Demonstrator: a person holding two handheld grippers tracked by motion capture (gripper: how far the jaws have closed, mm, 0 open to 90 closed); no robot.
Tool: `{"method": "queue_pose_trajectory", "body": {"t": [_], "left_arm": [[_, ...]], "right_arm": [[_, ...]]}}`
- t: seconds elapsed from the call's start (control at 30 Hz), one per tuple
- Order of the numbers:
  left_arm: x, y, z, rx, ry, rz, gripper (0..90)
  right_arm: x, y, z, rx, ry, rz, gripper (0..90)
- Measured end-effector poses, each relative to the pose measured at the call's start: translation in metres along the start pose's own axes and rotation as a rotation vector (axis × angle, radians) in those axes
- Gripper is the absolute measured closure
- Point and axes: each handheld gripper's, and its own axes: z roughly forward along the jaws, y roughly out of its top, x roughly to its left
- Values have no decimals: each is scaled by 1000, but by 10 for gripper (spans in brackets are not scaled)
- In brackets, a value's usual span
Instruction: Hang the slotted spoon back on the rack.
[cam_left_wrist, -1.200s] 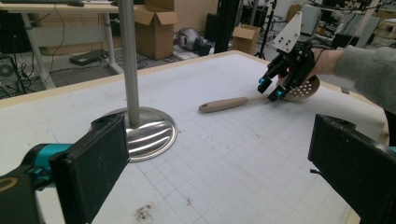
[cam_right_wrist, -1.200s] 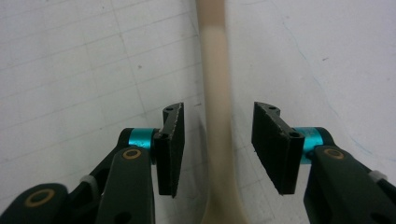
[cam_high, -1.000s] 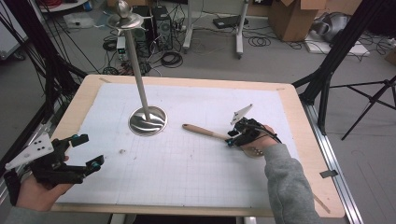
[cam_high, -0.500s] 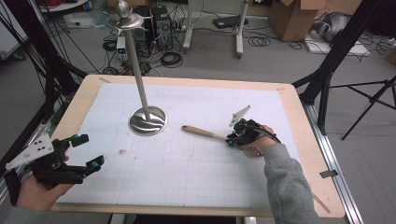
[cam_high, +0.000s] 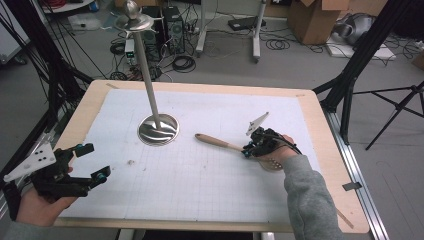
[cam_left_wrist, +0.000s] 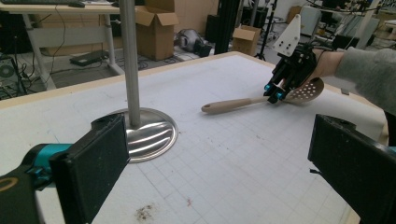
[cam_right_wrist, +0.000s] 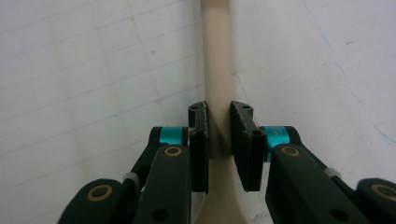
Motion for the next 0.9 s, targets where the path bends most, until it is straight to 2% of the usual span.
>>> {"method": "queue_pose_trajectory", "body": {"t": [0.2, 0.4, 0.47, 0.67, 0.9], "left_arm": [[0, 0, 0, 0, 0, 1, 56], [-1, 1, 1, -1, -1, 1, 56], [-1, 1, 1, -3, -2, 0, 56], [-1, 1, 2, 0, -4, 3, 56], [-1, 1, 2, -3, -5, 4, 56]], "right_arm": [[2, 2, -11, -71, 13, 13, 781], [4, 1, -19, -94, 13, 23, 780], [4, 1, -23, -119, 13, 28, 780], [4, 5, -41, -193, 27, 80, 780], [8, 15, -65, -252, 26, 80, 780]]}}
